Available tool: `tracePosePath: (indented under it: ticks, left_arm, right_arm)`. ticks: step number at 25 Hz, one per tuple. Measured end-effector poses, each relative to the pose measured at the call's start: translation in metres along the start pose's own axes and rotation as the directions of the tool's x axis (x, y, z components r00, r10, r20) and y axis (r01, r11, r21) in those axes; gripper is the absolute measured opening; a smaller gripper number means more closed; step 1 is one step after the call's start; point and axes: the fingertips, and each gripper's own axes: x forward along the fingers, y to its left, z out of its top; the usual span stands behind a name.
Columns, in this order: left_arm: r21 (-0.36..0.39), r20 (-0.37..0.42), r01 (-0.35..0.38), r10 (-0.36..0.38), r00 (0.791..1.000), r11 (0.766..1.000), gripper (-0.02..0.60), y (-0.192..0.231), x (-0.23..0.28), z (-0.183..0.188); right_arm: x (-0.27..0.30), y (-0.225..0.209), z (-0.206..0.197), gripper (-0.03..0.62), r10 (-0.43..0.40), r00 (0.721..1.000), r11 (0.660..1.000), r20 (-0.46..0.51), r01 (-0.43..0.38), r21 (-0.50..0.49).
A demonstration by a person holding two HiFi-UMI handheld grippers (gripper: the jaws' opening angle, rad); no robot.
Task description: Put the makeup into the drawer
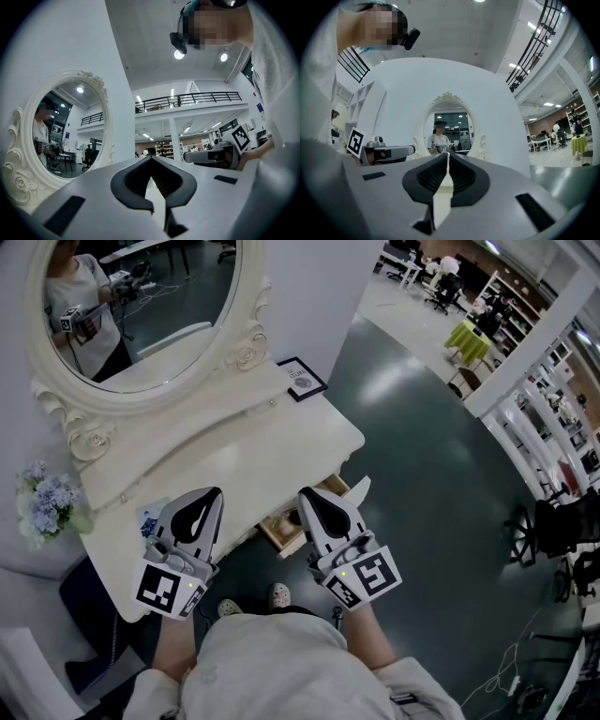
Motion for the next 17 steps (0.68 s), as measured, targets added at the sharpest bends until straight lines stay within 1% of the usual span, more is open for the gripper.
tracePosePath:
  ticks: [9, 17]
  left_arm:
    - [-0.009, 0.006, -0.001, 0.001, 1.0, 1.0, 0.011, 0.0036, 0.0047, -0.002]
    - [-0.007, -0.002, 0.006, -0.006, 1.0, 1.0, 0.011, -0.0021, 0.007, -0.0004]
  right_arm:
    - [0.0043, -0.0029, -0.0004, 0.026, -0.002, 1.0, 1.0, 0.004, 0.002, 0.0]
    - [0.0, -0.0043, 0.005, 0.026, -0.004, 1.0, 1.0, 0.014, 0.004, 0.001]
